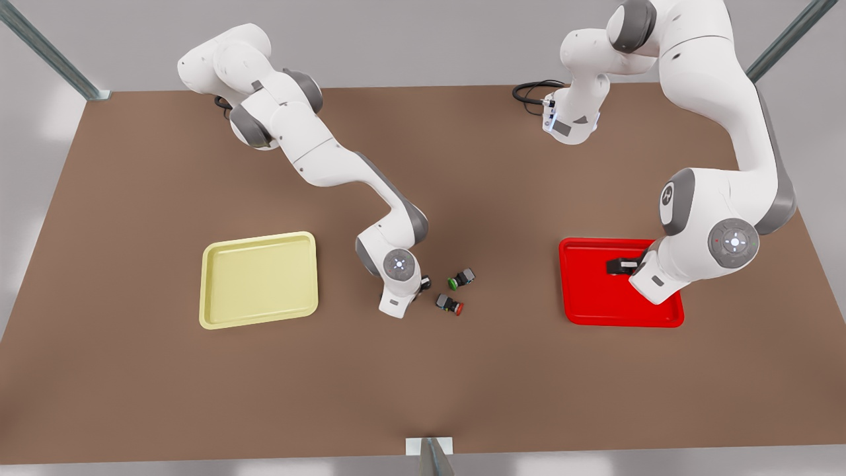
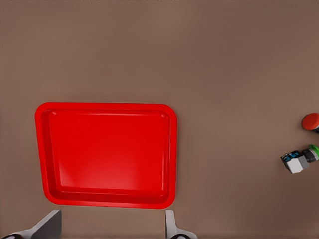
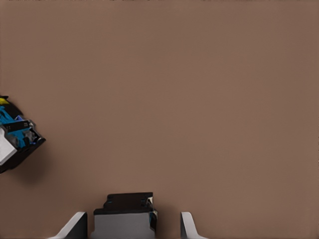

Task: Place the switches on the corresponding trays according to their colors

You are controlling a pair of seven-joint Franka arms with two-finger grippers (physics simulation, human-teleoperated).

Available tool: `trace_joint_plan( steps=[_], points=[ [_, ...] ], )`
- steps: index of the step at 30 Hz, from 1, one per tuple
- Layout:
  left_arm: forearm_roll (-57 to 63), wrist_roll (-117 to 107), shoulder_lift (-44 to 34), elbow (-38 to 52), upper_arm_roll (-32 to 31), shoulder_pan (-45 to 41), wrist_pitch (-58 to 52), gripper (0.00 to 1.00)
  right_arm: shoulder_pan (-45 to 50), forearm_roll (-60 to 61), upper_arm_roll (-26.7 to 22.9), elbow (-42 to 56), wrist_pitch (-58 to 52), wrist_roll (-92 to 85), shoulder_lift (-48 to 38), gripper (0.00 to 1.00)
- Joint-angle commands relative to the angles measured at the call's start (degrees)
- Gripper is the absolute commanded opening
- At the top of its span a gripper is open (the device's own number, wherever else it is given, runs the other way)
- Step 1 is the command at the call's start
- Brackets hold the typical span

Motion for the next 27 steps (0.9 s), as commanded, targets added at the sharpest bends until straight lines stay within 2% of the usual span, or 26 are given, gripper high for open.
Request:
trace_joint_plan(
  steps=[1,7,10,27],
  points=[
    [0.0,0.0,0.0,0.0,0.0,0.0,0.0,1.0,0.0,0.0,-0.1,0.0,0.0,-0.3,0.0,0.66],
    [-0.1,0.0,0.3,0.0,0.0,0.0,0.0,1.0,0.0,0.1,-0.2,0.1,0.2,-0.9,0.0,0.65],
    [-0.1,0.1,0.3,0.1,0.0,0.1,0.0,1.0,0.2,0.1,-0.2,0.2,0.2,-1.0,0.3,0.58],
    [-0.2,0.1,0.3,0.0,0.0,0.1,0.0,1.0,0.2,0.3,-0.2,0.4,0.1,-0.4,0.3,0.56]
  ],
)
